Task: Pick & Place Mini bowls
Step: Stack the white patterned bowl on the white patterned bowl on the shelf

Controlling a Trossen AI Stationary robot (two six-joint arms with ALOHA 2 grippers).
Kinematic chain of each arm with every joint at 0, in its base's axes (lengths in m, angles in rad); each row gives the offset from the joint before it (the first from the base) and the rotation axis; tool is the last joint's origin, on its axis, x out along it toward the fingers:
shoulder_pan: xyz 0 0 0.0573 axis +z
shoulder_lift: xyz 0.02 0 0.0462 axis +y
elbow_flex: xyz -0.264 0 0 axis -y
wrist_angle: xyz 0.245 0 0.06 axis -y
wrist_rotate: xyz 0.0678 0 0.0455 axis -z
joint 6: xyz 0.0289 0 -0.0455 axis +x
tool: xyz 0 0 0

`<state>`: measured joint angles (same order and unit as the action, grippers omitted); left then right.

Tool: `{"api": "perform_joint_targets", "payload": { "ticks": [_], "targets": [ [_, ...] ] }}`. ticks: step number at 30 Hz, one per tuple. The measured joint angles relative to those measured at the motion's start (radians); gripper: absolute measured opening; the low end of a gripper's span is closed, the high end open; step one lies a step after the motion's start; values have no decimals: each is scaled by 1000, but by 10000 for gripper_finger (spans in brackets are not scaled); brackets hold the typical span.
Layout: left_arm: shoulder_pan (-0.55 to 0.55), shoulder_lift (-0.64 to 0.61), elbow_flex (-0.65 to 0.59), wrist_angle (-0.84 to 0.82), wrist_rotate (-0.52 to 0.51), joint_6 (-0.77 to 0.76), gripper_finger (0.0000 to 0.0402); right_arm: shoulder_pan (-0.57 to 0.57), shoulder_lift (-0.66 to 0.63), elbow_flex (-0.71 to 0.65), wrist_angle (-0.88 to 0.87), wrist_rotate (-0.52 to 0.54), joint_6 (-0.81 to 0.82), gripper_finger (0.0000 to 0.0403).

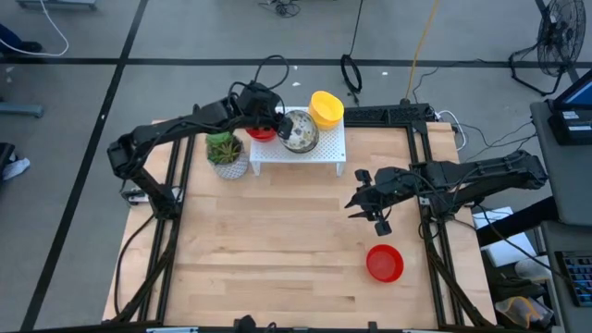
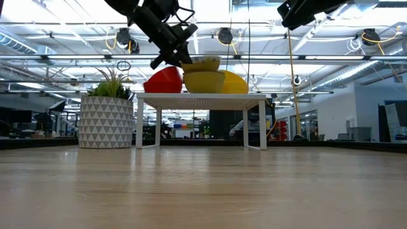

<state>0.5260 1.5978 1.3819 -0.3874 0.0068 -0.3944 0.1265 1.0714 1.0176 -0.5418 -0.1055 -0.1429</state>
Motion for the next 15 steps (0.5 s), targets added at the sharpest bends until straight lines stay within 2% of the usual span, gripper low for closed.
{"api": "perform_joint_targets", "payload": {
  "ticks": [15],
  "targets": [
    [-4,48,0,44,31,-2,49,0,0,0,7,4,0,114]
  ]
}}
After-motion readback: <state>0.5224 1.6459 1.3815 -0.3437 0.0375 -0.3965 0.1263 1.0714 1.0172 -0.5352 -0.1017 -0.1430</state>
